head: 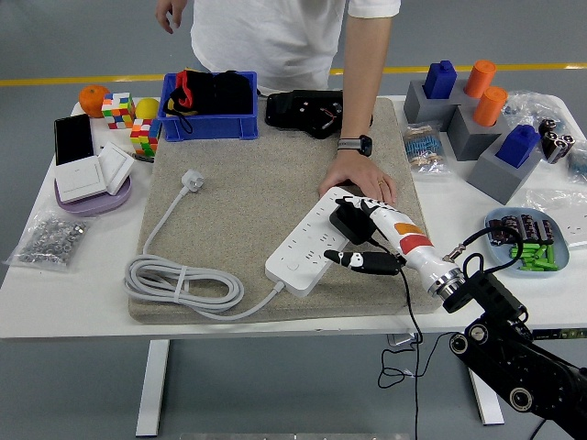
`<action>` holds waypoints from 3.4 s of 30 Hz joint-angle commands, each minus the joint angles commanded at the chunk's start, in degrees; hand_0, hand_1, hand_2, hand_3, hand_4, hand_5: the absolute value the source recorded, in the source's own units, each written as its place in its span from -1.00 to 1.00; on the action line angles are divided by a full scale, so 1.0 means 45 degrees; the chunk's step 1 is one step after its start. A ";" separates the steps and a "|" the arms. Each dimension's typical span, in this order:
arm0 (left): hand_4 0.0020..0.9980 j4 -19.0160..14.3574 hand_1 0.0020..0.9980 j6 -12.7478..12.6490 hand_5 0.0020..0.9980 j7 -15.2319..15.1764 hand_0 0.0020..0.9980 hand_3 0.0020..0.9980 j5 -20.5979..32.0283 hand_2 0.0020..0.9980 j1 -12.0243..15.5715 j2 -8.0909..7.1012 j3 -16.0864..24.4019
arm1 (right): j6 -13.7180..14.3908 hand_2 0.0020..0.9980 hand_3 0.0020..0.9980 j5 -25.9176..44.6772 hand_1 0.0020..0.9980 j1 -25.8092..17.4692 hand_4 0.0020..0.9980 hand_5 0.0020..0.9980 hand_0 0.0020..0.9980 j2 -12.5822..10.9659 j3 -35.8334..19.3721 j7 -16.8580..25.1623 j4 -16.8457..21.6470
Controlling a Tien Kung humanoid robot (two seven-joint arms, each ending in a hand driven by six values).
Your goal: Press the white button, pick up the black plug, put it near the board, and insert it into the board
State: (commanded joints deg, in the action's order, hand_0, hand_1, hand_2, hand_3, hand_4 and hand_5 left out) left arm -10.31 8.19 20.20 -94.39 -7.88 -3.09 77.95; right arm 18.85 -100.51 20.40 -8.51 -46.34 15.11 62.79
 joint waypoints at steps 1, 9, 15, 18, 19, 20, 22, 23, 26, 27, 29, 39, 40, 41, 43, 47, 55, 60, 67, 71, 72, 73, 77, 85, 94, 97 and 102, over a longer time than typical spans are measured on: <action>0.12 0.0000 0.35 0.0003 -0.60 -0.0001 0.37 0.37 -0.0023 0.31 -0.0003 0.0002 0.0004 | -0.0007 0.77 0.72 0.0006 0.86 0.0027 1.00 0.44 0.92 0.0009 0.0026 0.0004 -0.0040; 0.13 0.0000 0.35 0.0000 -0.60 -0.0019 0.37 0.37 0.0052 0.31 -0.0047 0.0025 -0.0073 | -0.0040 0.77 0.72 -0.0026 0.86 0.0129 1.00 0.43 0.92 0.0135 0.0175 0.0009 -0.0257; 0.13 0.0000 0.35 -0.0013 -0.60 -0.0009 0.37 0.37 0.0066 0.31 -0.0026 -0.0002 -0.0010 | -0.0024 0.77 0.72 -0.0003 0.86 0.0184 1.00 0.42 0.92 0.0099 0.0053 0.0038 -0.0218; 0.13 0.0000 0.35 -0.0008 -0.59 -0.0015 0.37 0.37 0.0034 0.31 -0.0041 -0.0001 -0.0024 | -0.0031 0.77 0.72 0.0020 0.86 0.0278 1.00 0.42 0.92 0.0170 0.0094 0.0071 -0.0402; 0.13 0.0000 0.35 -0.0006 -0.59 -0.0015 0.37 0.37 0.0016 0.31 -0.0043 0.0001 -0.0019 | -0.0035 0.77 0.72 0.0023 0.86 0.0305 1.00 0.42 0.92 0.0193 0.0116 0.0079 -0.0460; 0.13 0.0000 0.35 0.0001 -0.59 -0.0010 0.37 0.37 -0.0019 0.31 -0.0054 0.0005 -0.0006 | -0.0042 0.77 0.72 0.0031 0.86 0.0377 1.00 0.42 0.92 0.0246 0.0169 0.0094 -0.0605; 0.13 0.0000 0.35 0.0004 -0.60 -0.0013 0.37 0.37 -0.0032 0.31 -0.0061 0.0009 -0.0018 | -0.0057 0.77 0.72 0.0018 0.86 0.0450 1.00 0.42 0.92 0.0306 0.0211 0.0097 -0.0763; 0.13 0.0000 0.35 0.0004 -0.60 -0.0014 0.37 0.37 -0.0030 0.31 -0.0063 0.0010 -0.0021 | -0.0062 0.77 0.72 0.0009 0.86 0.0461 1.00 0.42 0.92 0.0318 0.0210 0.0091 -0.0776; 0.13 0.0000 0.35 -0.0005 -0.60 -0.0015 0.37 0.37 0.0014 0.31 -0.0045 0.0014 -0.0016 | -0.0065 0.77 0.72 0.0002 0.86 0.0440 1.00 0.42 0.92 0.0281 0.0175 0.0090 -0.0590; 0.13 0.0000 0.35 -0.0008 -0.60 -0.0011 0.37 0.37 0.0028 0.31 -0.0037 0.0014 -0.0005 | -0.0072 0.77 0.72 -0.0011 0.86 0.0418 1.00 0.42 0.92 0.0249 0.0147 0.0075 -0.0499; 0.12 0.0000 0.35 -0.0021 -0.60 -0.0022 0.37 0.37 0.0064 0.31 -0.0025 0.0015 -0.0012 | -0.0079 0.77 0.72 -0.0021 0.86 0.0371 1.00 0.41 0.92 0.0191 0.0086 0.0054 -0.0341; 0.12 0.0000 0.35 -0.0022 -0.59 -0.0022 0.37 0.37 0.0055 0.31 -0.0058 0.0015 0.0018 | -0.0087 0.77 0.72 -0.0054 0.86 -0.0165 1.00 0.40 0.92 -0.0317 -0.0112 -0.0017 0.0412; 0.12 0.0000 0.35 -0.0021 -0.60 -0.0022 0.37 0.37 0.0050 0.31 -0.0058 0.0017 0.0017 | -0.0089 0.77 0.71 -0.0053 0.86 -0.0194 1.00 0.40 0.92 -0.0334 -0.0114 -0.0019 0.0409; 0.12 0.0000 0.35 -0.0020 -0.60 -0.0019 0.37 0.37 0.0038 0.31 -0.0063 0.0022 0.0024 | -0.0088 0.77 0.71 -0.0056 0.86 -0.0238 1.00 0.40 0.92 -0.0360 -0.0093 -0.0018 0.0389; 0.12 0.0000 0.35 -0.0020 -0.60 -0.0022 0.37 0.37 0.0032 0.31 -0.0064 0.0024 0.0023 | -0.0086 0.77 0.71 -0.0048 0.86 -0.0261 1.00 0.40 0.92 -0.0357 -0.0057 -0.0014 0.0313; 0.12 0.0000 0.35 -0.0022 -0.60 -0.0025 0.37 0.37 0.0035 0.31 -0.0057 0.0028 0.0011 | -0.0091 0.77 0.71 -0.0048 0.86 -0.0146 1.00 0.40 0.92 -0.0214 0.0041 -0.0003 0.0017; 0.12 0.0000 0.35 -0.0024 -0.59 -0.0024 0.37 0.37 0.0098 0.31 -0.0034 0.0027 -0.0029 | -0.0094 0.77 0.71 -0.0018 0.86 0.0157 1.00 0.40 0.93 0.0094 0.0300 0.0037 -0.0556; 0.12 0.0000 0.35 -0.0007 -0.60 -0.0016 0.37 0.37 0.0028 0.31 -0.0050 0.0018 -0.0015 | -0.0087 0.77 0.71 0.0034 0.86 0.0422 1.00 0.40 0.93 0.0262 0.0475 0.0078 -0.0941; 0.11 0.0000 0.35 0.0007 -0.59 -0.0020 0.37 0.37 -0.0028 0.31 -0.0085 0.0000 -0.0022 | -0.0105 0.77 0.71 0.0060 0.86 0.0729 1.00 0.40 0.93 0.0416 0.0590 0.0085 -0.1415; 0.11 0.0000 0.35 -0.0008 -0.59 -0.0022 0.37 0.37 0.0069 0.31 -0.0065 -0.0001 -0.0038 | -0.0115 0.77 0.71 0.0045 0.86 0.0754 1.00 0.40 0.93 0.0418 0.0622 0.0074 -0.1508; 0.11 0.0000 0.35 -0.0010 -0.59 -0.0021 0.37 0.37 0.0078 0.31 -0.0061 -0.0001 -0.0035 | -0.0119 0.77 0.71 0.0046 0.86 0.0755 1.00 0.40 0.93 0.0414 0.0640 0.0070 -0.1522; 0.11 0.0000 0.35 -0.0010 -0.59 -0.0022 0.37 0.37 0.0076 0.31 -0.0062 -0.0001 -0.0034 | -0.0122 0.77 0.71 0.0049 0.86 0.0754 1.00 0.40 0.93 0.0409 0.0661 0.0067 -0.1537; 0.11 0.0000 0.35 -0.0007 -0.59 -0.0025 0.37 0.37 0.0050 0.31 -0.0067 0.0003 -0.0029 | -0.0137 0.77 0.70 0.0059 0.86 0.0717 1.00 0.40 0.93 0.0383 0.0751 0.0054 -0.1587; 0.11 0.0000 0.35 -0.0005 -0.59 -0.0020 0.37 0.37 -0.0010 0.31 -0.0066 0.0012 0.0007 | -0.0154 0.77 0.70 0.0078 0.86 0.0697 1.00 0.40 0.93 0.0373 0.0859 0.0051 -0.1612; 0.11 0.0000 0.35 -0.0013 -0.59 -0.0024 0.37 0.37 0.0035 0.31 -0.0088 0.0008 0.0004 | -0.0150 0.77 0.70 0.0049 0.86 0.0757 1.00 0.40 0.93 0.0311 0.0536 0.0055 -0.1154; 0.11 0.0000 0.35 -0.0017 -0.59 -0.0023 0.37 0.37 0.0039 0.31 -0.0087 0.0008 0.0014 | -0.0154 0.77 0.70 0.0012 0.86 0.0827 1.00 0.40 0.93 0.0224 0.0259 0.0047 -0.0724; 0.11 0.0000 0.35 -0.0015 -0.59 -0.0023 0.37 0.37 0.0008 0.31 -0.0095 0.0013 0.0030 | -0.0153 0.76 0.70 -0.0063 0.86 0.0744 1.00 0.40 0.93 0.0108 -0.0143 0.0039 -0.0084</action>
State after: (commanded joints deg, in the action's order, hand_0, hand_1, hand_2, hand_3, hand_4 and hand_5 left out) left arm -10.31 8.12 20.10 -94.35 -8.31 -3.04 78.08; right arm 18.17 -100.79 23.75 -8.02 -46.98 15.29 62.42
